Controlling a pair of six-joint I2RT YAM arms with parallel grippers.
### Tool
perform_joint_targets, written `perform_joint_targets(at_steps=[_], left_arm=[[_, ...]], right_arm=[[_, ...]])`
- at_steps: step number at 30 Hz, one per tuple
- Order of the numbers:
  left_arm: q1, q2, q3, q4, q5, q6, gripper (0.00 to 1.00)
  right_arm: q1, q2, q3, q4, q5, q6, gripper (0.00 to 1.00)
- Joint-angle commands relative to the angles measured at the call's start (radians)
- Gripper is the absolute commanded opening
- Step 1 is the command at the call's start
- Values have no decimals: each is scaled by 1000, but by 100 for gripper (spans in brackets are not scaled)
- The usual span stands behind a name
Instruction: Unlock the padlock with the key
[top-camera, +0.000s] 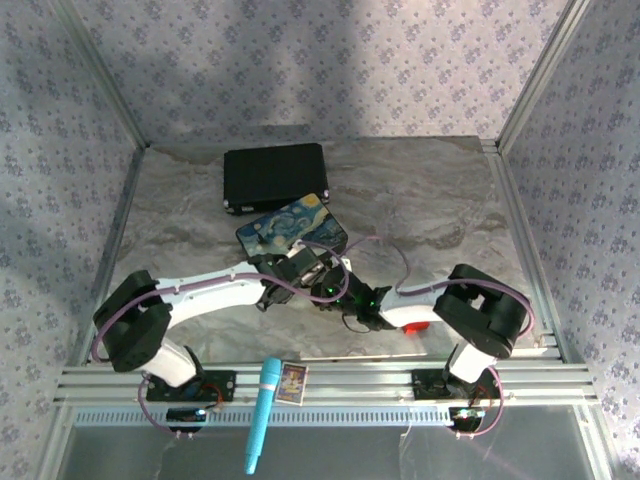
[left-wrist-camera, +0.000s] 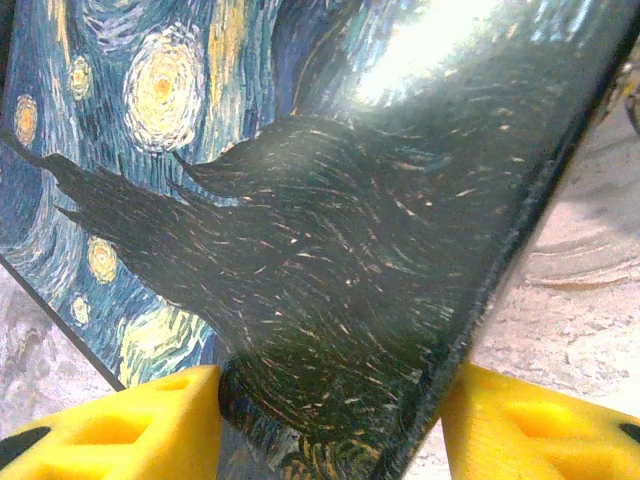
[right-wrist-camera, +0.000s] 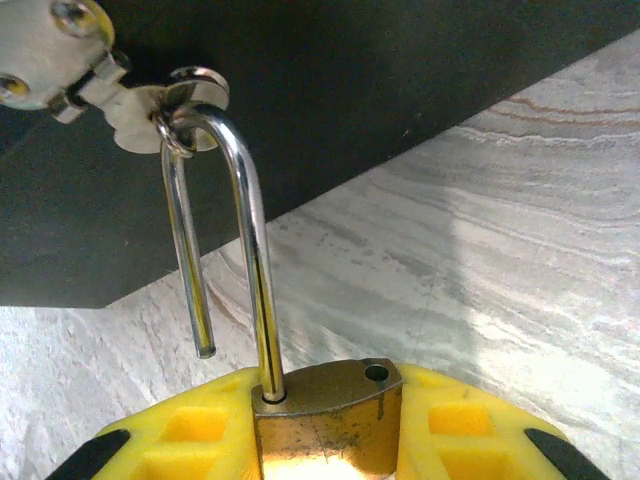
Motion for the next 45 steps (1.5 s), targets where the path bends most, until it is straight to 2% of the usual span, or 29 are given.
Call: perform_joint_targets(at_steps=[1,6,16,31,37,45], left_arm=[[6,24,4,-36,45,6,54],[8,50,12,-41,86,47,45],[6,51,-5,-45,79,64,41],[-1,23,-25,-70,75,44,40],[-1,23,-22,-69,76,44,39],[-4,29,-35,-66,69,53,39]], right_arm=[[-2,61,-8,179,-8,106,11],[-26,101,8,282,-64,132,10],[-54,125,3,448,-108,220,8],[-106,83,-49,498,-78,196,7],[-117,141,-66,652,-84,246,7],[-117,205,-34,713,-43,318,6]])
